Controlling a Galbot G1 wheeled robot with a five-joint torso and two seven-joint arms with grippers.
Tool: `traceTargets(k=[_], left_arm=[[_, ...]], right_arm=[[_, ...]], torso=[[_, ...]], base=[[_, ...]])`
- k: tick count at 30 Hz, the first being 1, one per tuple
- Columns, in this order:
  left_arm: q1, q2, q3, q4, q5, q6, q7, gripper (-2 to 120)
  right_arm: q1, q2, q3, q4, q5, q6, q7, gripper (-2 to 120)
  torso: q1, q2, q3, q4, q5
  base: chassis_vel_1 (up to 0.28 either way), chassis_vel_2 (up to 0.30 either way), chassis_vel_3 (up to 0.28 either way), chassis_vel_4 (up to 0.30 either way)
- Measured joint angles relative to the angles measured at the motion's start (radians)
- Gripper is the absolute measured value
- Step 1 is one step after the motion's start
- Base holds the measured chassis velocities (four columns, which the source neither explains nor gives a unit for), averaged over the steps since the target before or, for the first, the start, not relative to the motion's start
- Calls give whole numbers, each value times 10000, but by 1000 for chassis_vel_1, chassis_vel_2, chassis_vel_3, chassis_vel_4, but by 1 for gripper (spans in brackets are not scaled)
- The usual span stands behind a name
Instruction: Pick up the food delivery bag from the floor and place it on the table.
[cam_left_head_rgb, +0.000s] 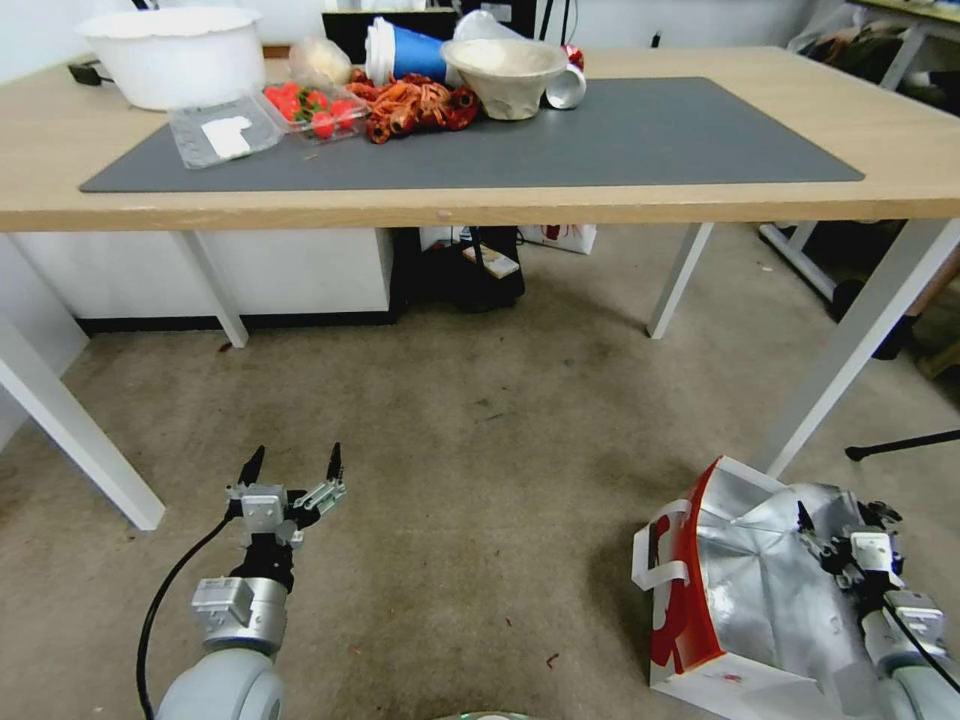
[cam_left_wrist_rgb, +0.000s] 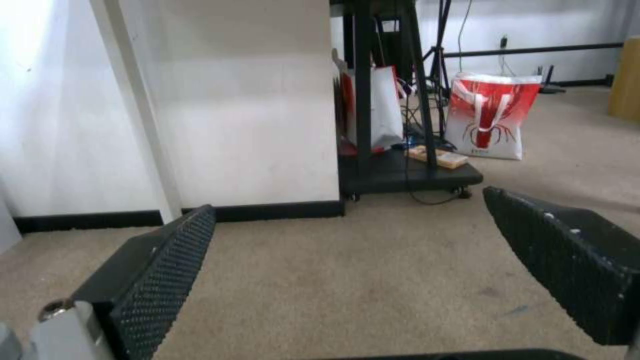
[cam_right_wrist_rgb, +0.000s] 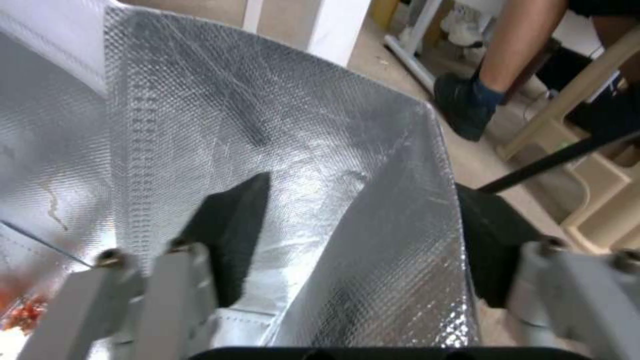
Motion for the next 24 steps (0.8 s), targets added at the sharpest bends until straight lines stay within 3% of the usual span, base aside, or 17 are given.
traceTargets(k=[2, 6, 15, 24], left_arm=[[-30, 19, -16, 9, -22, 0, -3, 100], [-64, 29, -18, 19, -39, 0, -6, 100], [-114, 47, -24, 76, -67, 0, -10, 100], [-115, 51, -15, 71, -70, 1, -6, 100]], right_arm=[[-5, -2, -3, 25, 81, -50, -15, 46], [-9, -2, -8, 77, 110, -99, -19, 37], [-14, 32, -29, 165, 111, -143, -12, 2], [-47, 56, -22, 239, 139, -110, -20, 0]], torso=[[0, 0, 0, 0, 0], [0, 0, 0, 0, 0], [0, 0, -1, 0, 0], [0, 0, 0, 0, 0]], base=[[0, 0, 0, 0], [0, 0, 0, 0], [0, 0, 0, 0], [0, 0, 0, 0]])
